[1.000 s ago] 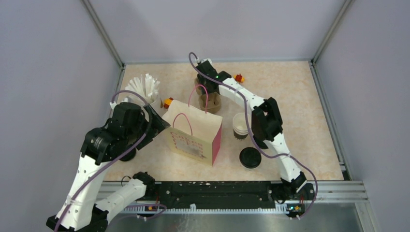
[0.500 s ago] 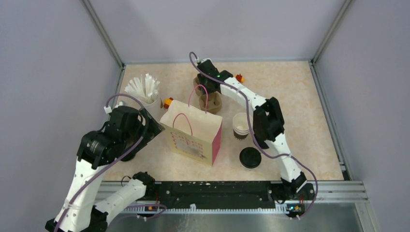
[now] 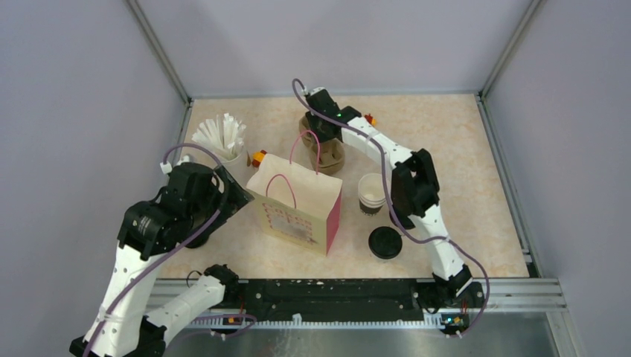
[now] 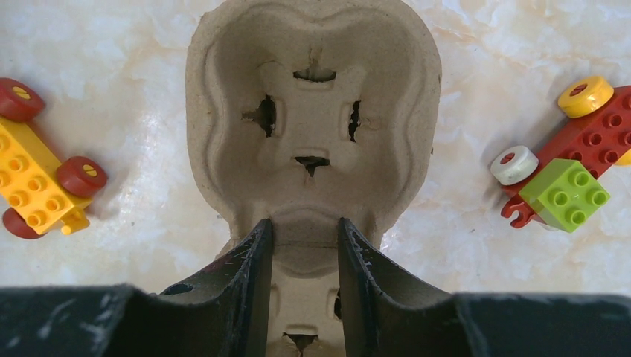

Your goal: Pack the takeout coffee

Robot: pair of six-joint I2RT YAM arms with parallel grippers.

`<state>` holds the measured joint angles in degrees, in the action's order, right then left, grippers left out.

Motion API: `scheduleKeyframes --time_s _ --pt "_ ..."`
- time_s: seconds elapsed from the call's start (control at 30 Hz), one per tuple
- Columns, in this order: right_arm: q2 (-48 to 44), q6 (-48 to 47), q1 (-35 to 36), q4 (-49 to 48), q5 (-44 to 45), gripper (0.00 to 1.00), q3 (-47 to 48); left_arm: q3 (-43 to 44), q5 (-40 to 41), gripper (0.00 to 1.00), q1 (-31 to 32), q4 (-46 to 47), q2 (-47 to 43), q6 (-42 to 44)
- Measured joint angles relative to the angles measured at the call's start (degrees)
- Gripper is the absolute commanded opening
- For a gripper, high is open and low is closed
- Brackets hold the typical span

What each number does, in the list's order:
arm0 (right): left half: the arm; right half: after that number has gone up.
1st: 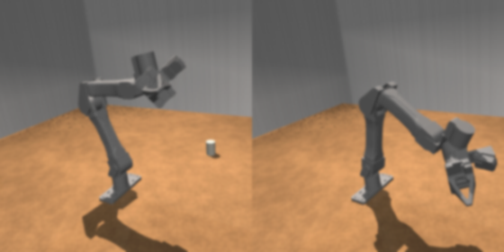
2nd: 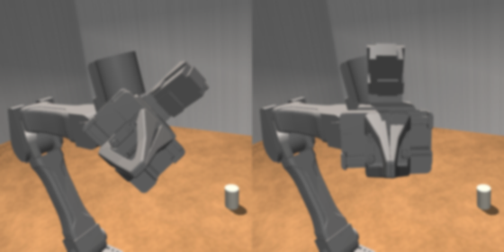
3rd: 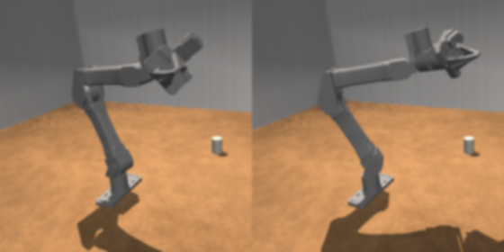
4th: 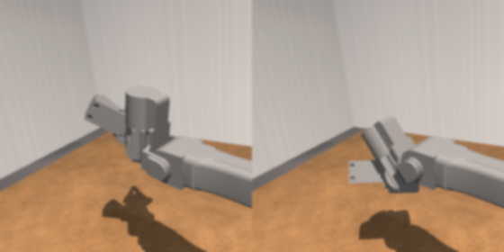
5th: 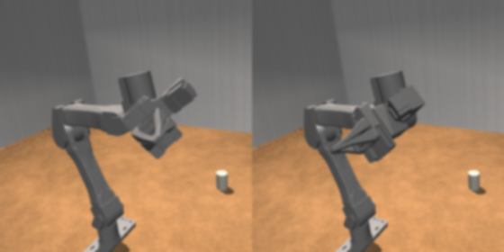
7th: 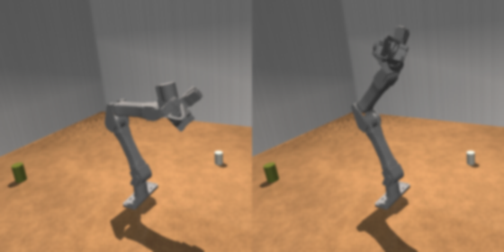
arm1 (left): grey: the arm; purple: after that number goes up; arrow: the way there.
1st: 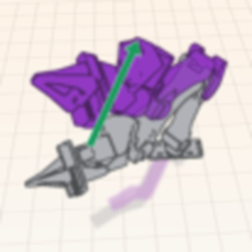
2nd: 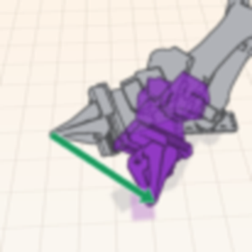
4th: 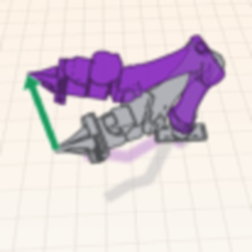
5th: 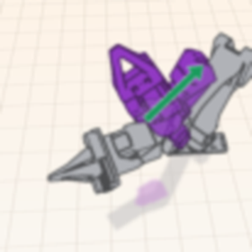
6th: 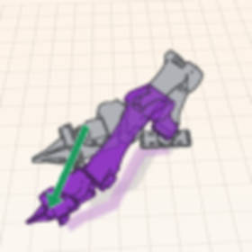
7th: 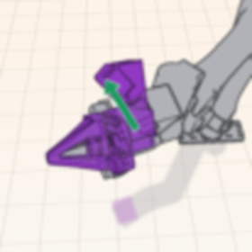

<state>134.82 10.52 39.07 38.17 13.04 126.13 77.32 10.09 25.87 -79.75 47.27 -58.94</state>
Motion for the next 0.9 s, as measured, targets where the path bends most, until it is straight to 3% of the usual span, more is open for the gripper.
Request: scheduleKeyframes --time_s 0.63,0.9 --pt "-6.58 1.25 -1.73 2.34 -3.28 0.25 3.41 0.17 0.04 0.99 0.0 0.74 -0.61 1.68" --pt "-14.53 2.67 -5.11 4.96 -5.53 0.25 3.43 5.18 1.33 0.99 0.0 1.14 1.62 7.37"
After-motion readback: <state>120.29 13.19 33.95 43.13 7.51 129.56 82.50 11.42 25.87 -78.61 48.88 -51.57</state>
